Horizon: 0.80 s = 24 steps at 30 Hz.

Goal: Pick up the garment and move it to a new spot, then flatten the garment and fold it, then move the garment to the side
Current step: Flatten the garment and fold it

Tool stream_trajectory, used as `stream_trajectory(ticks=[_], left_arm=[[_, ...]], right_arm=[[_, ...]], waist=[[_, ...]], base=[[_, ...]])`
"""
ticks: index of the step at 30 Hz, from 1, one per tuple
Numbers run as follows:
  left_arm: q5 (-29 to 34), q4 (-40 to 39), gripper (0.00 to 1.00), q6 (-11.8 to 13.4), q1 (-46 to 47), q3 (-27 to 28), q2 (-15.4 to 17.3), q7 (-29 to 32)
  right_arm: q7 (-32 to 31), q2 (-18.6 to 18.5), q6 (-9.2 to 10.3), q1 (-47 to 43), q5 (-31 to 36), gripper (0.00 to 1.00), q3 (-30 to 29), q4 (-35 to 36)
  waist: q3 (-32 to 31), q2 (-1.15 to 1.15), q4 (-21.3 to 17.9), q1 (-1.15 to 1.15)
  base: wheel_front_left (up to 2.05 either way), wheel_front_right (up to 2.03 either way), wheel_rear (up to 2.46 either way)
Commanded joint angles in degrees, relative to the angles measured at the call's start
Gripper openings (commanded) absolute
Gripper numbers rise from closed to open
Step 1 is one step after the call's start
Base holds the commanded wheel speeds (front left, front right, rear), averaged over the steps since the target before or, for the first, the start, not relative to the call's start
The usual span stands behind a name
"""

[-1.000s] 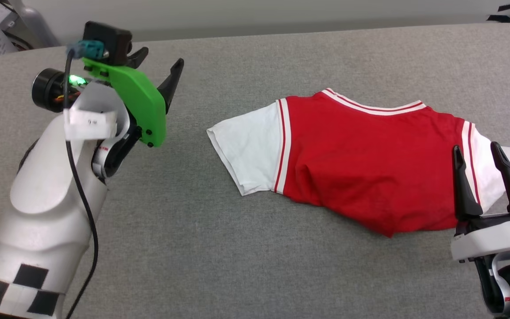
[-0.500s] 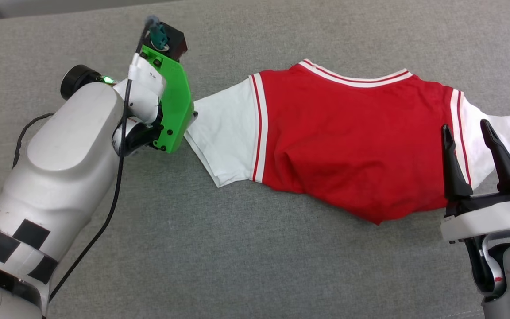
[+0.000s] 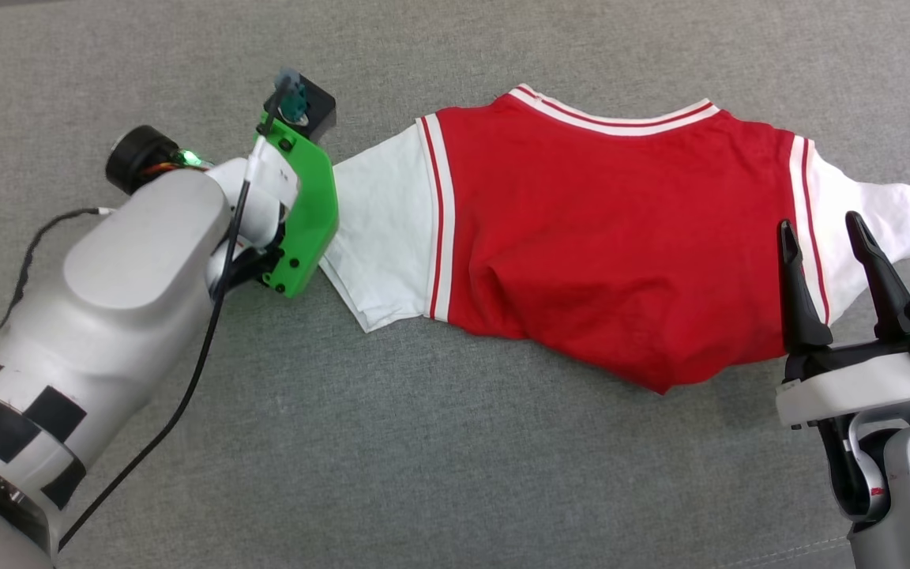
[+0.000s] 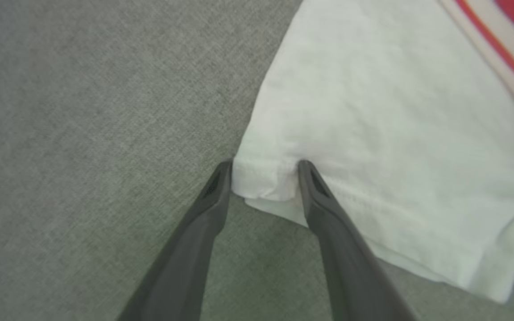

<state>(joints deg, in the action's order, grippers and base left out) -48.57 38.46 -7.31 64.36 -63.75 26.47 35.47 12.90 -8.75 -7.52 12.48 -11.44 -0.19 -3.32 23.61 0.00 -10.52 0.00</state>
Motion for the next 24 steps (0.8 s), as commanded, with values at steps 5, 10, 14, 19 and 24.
stream_trajectory(ticks=[5,10,14,19,24], left_arm=[[-2.3,1.0,0.0,-0.2,-3.5,-3.7,1.4,-8.2],[-3.6,1.3,0.0,-0.2,-3.9,-2.6,3.8,-17.9],[-4.6,1.6,0.0,-0.2,-5.1,-1.4,6.2,-23.2],[-5.8,0.7,0.0,0.4,-7.2,0.4,9.5,-27.4],[-6.1,-3.1,0.0,2.9,-9.2,1.6,12.5,-30.0]], right_arm=[[0.4,-0.6,0.03,0.1,-0.7,1.0,-0.8,-0.9],[-0.1,-1.6,0.03,-1.5,-1.4,1.0,-2.7,-1.4],[-1.0,-2.9,0.03,-2.3,-2.1,1.0,-4.5,-1.1],[-3.5,-6.5,0.03,-1.1,-1.8,1.0,-6.1,0.1],[-9.1,-12.3,0.03,3.1,-2.4,1.0,-4.8,2.0]], waist=[[-3.3,0.0,1.9,0.0],[-6.5,0.0,4.3,0.0],[-8.6,0.0,5.9,0.0],[-10.3,0.0,7.4,0.0],[-10.6,0.0,8.4,0.0]], base=[[0.0,0.0,0.0],[0.0,0.0,0.0],[0.0,0.0,0.0],[0.0,0.0,0.0],[0.0,0.0,0.0]])
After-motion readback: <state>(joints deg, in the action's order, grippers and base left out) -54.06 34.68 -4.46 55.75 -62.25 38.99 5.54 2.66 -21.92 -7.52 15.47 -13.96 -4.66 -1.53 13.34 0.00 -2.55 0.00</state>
